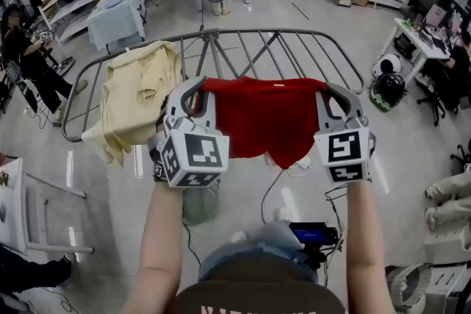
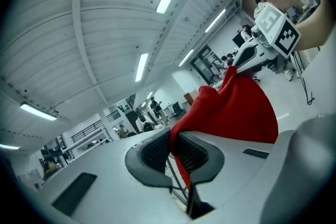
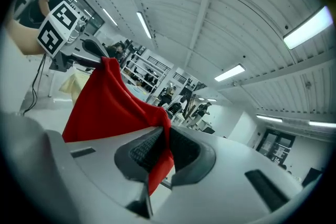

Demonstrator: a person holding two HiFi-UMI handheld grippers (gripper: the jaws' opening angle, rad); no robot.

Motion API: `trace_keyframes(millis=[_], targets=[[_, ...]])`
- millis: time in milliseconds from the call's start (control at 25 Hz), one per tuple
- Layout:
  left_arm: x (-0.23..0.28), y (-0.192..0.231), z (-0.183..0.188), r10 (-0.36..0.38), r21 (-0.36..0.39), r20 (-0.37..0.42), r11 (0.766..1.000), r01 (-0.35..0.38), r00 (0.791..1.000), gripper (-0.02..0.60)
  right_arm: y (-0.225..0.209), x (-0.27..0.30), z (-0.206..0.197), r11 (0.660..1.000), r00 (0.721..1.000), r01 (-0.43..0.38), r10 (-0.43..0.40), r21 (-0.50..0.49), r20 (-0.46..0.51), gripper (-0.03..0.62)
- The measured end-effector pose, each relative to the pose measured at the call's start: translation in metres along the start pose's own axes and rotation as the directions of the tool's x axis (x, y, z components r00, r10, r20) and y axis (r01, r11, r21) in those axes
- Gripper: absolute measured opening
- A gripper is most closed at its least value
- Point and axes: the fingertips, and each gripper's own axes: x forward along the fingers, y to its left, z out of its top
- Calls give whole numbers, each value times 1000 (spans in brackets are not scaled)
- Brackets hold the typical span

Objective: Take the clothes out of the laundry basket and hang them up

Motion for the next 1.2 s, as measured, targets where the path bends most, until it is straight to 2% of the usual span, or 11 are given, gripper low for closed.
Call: trace_keyframes(millis=[280, 520, 840, 1200], targets=[[38, -20, 41, -21, 38, 44, 999, 20, 999, 20, -58, 7, -13, 997, 997, 71, -71, -29, 24, 34], [76, -30, 69, 32, 42, 46, 999, -34, 998, 20, -105, 29, -23, 994, 992, 92, -86, -61, 90, 34], [133, -39, 96, 104, 21, 12, 994, -104, 995, 20, -162, 83, -36, 992, 985, 49, -29, -116, 171, 35], [183, -59, 132, 166, 30, -26, 986, -165, 986, 20, -223, 123, -56, 987, 973, 6, 31, -159, 230, 37]])
